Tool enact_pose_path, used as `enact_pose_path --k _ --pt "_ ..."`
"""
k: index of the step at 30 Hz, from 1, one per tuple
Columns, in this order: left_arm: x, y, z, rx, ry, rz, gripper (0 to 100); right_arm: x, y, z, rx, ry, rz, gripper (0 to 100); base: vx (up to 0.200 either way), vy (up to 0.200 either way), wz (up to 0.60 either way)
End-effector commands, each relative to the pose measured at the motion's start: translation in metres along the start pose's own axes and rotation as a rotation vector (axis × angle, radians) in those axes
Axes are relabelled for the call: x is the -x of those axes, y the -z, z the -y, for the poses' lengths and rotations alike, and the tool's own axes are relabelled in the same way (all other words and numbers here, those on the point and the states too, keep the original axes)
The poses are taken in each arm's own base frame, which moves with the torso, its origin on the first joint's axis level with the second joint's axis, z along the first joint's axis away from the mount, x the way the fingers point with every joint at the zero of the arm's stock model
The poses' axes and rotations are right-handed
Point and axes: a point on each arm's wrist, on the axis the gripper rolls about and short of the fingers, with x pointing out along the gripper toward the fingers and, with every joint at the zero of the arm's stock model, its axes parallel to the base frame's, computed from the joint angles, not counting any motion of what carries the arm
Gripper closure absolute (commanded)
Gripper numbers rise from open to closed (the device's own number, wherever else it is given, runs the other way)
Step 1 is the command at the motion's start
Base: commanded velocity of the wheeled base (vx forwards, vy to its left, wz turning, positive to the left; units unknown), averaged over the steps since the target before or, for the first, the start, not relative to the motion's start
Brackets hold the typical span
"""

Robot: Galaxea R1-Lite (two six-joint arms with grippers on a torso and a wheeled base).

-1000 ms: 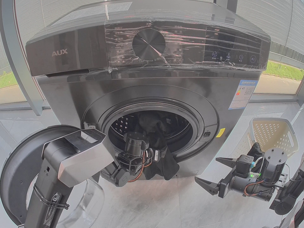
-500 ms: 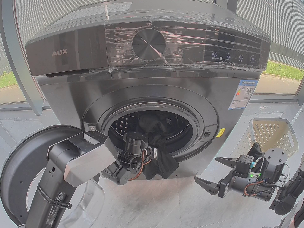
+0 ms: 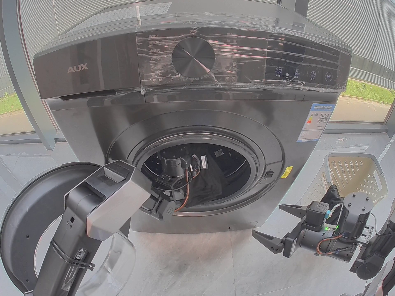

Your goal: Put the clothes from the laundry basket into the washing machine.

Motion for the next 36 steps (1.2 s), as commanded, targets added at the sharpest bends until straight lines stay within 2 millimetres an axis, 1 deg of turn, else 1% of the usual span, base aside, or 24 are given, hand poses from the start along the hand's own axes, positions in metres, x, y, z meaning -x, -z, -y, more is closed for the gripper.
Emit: enact_pose_path --k 1,6,7,11,13,14,15,16,17,18,19,20,21,24,29,31,34,36 --pt "-0.012 0.008 0.000 0.009 -0.022 0.049 100 0.000 0.000 0.000 -0.001 0.000 -0.002 0 0.000 0.000 0.00" --pt "-0.011 0.013 -0.001 0.004 -0.024 0.036 100 0.000 0.000 0.001 -0.001 0.002 0.000 0 0.000 0.000 0.00" --pt "-0.011 0.014 -0.001 0.003 -0.024 0.033 0 0.000 0.000 0.001 -0.001 0.002 0.000 0 0.000 0.000 0.00" --pt "-0.010 0.012 0.000 0.007 -0.020 0.037 0 0.001 0.000 0.001 -0.001 0.002 -0.002 0 0.000 0.000 0.00" --pt "0.000 0.016 0.001 -0.008 -0.019 -0.017 0 0.001 0.000 0.001 -0.003 0.002 -0.002 0 0.000 0.000 0.00" --pt "0.006 0.011 0.003 -0.010 -0.011 -0.031 0 0.000 0.000 0.001 -0.002 0.001 0.001 0 0.000 0.000 0.00" --pt "0.014 0.010 0.006 -0.016 0.004 -0.064 0 0.000 0.000 0.001 -0.002 0.001 0.001 0 0.000 0.000 0.00" --pt "0.016 0.011 0.006 -0.017 0.006 -0.071 0 0.000 0.000 0.001 0.000 0.001 0.001 0 0.000 0.000 0.00" --pt "0.033 0.019 0.011 -0.037 0.041 -0.149 0 0.000 0.000 0.001 0.000 0.001 0.003 0 0.000 0.000 0.00" --pt "0.039 0.022 0.012 -0.042 0.060 -0.180 0 0.000 0.000 0.001 0.000 0.001 0.001 0 0.000 0.000 0.00" --pt "0.039 0.022 0.012 -0.042 0.060 -0.180 0 0.000 0.000 0.001 0.000 0.001 0.001 0 0.000 0.000 0.00" --pt "0.052 0.027 0.013 -0.054 0.104 -0.246 0 0.000 0.001 0.001 -0.001 0.001 -0.002 0 0.000 0.000 0.00" --pt "0.055 0.028 0.012 -0.057 0.111 -0.265 0 0.000 0.001 0.001 -0.001 0.001 -0.002 0 0.000 0.000 0.00" --pt "0.060 0.034 0.010 -0.065 0.114 -0.303 0 0.001 0.000 0.000 0.000 -0.002 -0.001 0 0.000 0.000 0.00" --pt "0.061 0.045 0.009 -0.073 0.127 -0.334 0 0.001 0.000 0.001 0.000 -0.001 0.001 0 0.000 0.000 0.00" --pt "0.060 0.056 0.008 -0.080 0.127 -0.348 0 0.000 0.000 0.000 0.000 -0.002 0.003 0 0.000 0.000 0.00" --pt "0.058 0.066 0.007 -0.086 0.123 -0.360 0 0.001 0.000 0.000 0.001 -0.004 0.004 0 0.000 0.000 0.00" --pt "0.057 0.069 0.007 -0.089 0.124 -0.360 0 0.001 0.000 0.000 0.001 -0.004 0.004 0 0.000 0.000 0.00"
